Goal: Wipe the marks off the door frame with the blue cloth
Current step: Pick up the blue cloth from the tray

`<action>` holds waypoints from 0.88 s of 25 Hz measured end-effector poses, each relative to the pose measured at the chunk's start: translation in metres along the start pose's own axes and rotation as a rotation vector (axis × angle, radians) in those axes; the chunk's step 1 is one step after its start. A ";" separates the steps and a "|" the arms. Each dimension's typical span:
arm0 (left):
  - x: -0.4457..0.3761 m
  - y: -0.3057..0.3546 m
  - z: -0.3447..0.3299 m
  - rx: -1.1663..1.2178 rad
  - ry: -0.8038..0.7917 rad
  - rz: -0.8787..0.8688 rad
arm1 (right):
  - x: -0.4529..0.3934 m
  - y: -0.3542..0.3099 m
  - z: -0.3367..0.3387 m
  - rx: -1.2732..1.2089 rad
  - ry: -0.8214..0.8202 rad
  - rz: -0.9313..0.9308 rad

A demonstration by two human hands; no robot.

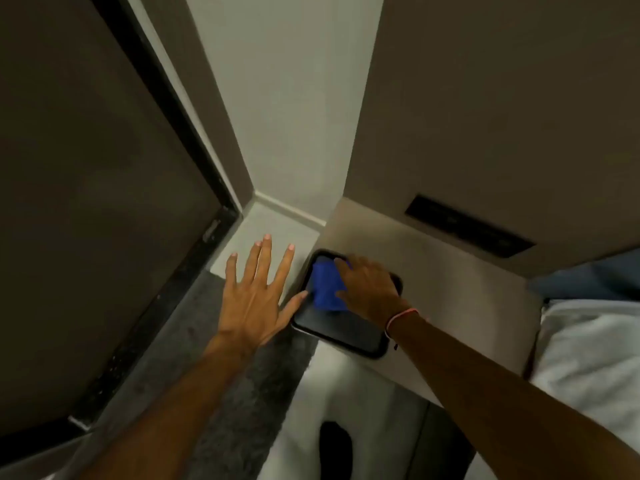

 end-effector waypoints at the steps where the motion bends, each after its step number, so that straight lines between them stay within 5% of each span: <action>1: 0.000 -0.006 -0.034 -0.016 -0.050 0.006 | -0.016 -0.004 -0.027 0.038 -0.046 0.015; 6: 0.004 -0.024 -0.121 -0.044 -0.041 0.021 | -0.061 0.007 -0.096 0.025 -0.035 -0.033; 12: 0.002 -0.035 -0.109 -0.036 -0.022 0.071 | -0.050 -0.012 -0.101 0.051 0.025 -0.041; 17: 0.013 -0.052 -0.004 -0.069 0.136 0.091 | -0.003 -0.016 -0.031 -0.007 0.126 -0.059; 22: 0.057 -0.100 0.190 -0.191 0.421 0.177 | 0.041 -0.081 0.150 -0.011 0.423 0.017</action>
Point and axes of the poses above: each hand's wrist, its own x-axis away from the middle knuckle, its own z-axis out of the back of the hand, y = z × x, the point moved 10 cm from there along -x, towards the middle knuckle, and after that the axes turned 5 degrees about x, right-handed, at the moved point
